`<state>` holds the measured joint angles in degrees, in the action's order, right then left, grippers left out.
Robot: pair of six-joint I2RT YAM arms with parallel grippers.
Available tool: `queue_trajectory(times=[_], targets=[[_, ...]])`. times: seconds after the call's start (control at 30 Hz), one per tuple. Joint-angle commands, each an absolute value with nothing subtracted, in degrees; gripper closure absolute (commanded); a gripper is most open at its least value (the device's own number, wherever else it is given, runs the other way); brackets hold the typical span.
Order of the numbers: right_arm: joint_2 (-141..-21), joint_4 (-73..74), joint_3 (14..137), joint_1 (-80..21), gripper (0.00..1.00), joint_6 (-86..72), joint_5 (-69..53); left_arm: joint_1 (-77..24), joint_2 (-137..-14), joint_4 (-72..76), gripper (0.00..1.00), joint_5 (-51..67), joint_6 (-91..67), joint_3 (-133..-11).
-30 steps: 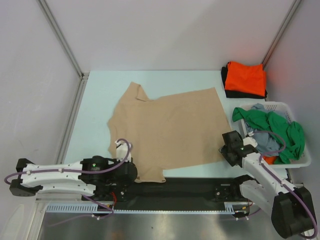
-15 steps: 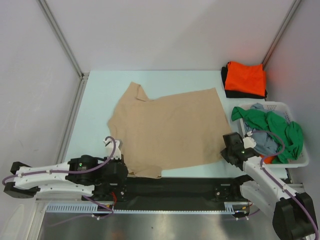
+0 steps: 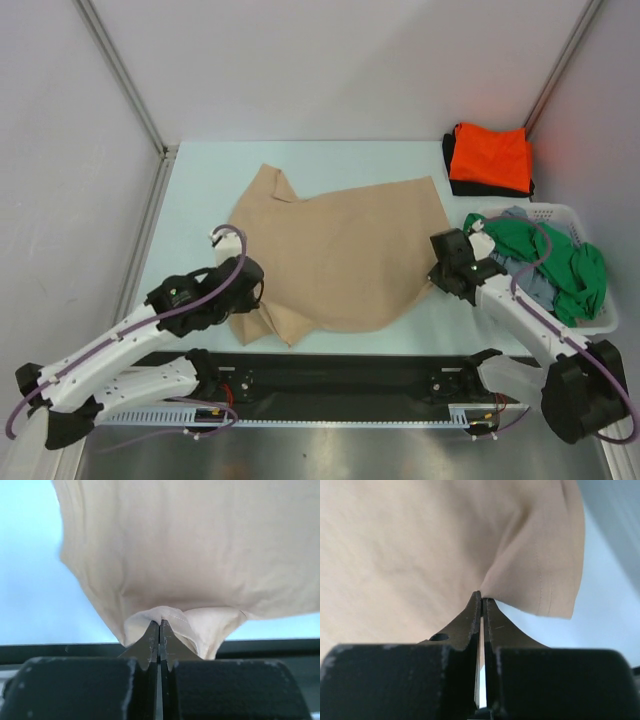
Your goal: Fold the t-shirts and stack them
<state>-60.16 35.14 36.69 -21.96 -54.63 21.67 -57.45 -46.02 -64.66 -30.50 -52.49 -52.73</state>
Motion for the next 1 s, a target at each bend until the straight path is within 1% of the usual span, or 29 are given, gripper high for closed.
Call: queue_trajectory(times=[0.0, 0.2, 0.3, 0.53, 0.73, 0.77, 0.8, 0.83, 0.87, 0.93, 0.97], targets=[[-65.2, 31.8, 42.8, -22.1, 1.00, -49.1, 24.8, -47.9, -49.5, -56.1, 1.00, -25.7, -36.5, -56.8], [-77.1, 28.7, 50.8, -19.3, 1.00, -43.4, 24.2, -33.8, -56.0, -50.0, 1.00, -20.7, -26.0, -59.1], [-82.4, 27.9, 54.5, -18.2, 1.00, -41.5, 24.4, -28.9, -60.3, -48.3, 1.00, -19.1, -22.9, -61.0], [-91.2, 25.9, 60.3, -16.0, 1.00, -38.5, 23.6, -22.0, -69.8, -44.1, 1.00, -16.5, -18.5, -64.7], [-96.8, 25.8, 65.2, -14.8, 1.00, -36.7, 22.2, -17.0, -78.8, -42.8, 1.00, -14.7, -17.8, -67.3], [-98.9, 25.9, 66.1, -13.9, 0.93, -36.3, 21.9, -15.8, -80.1, -42.9, 0.99, -14.4, -17.7, -67.9], [-99.9, 26.1, 67.2, -13.5, 0.87, -36.0, 21.4, -15.1, -83.2, -42.6, 0.91, -14.2, -17.5, -69.3], [-101.3, 27.0, 69.8, -12.9, 0.66, -35.3, 21.1, -14.2, -85.1, -43.1, 0.86, -13.6, -17.3, -70.5], [-102.4, 27.3, 71.9, -11.6, 0.53, -34.9, 20.7, -12.2, -87.3, -44.1, 0.75, -12.5, -17.3, -72.0], [-105.9, 31.3, 76.4, -10.3, 0.38, -35.0, 21.4, -9.9, -93.1, -46.3, 0.68, -10.2, -17.9, -76.5], [-106.8, 32.2, 80.8, -9.6, 0.36, -34.4, 21.3, -7.8, -94.7, -47.2, 0.64, -9.0, -18.5, -78.1]])
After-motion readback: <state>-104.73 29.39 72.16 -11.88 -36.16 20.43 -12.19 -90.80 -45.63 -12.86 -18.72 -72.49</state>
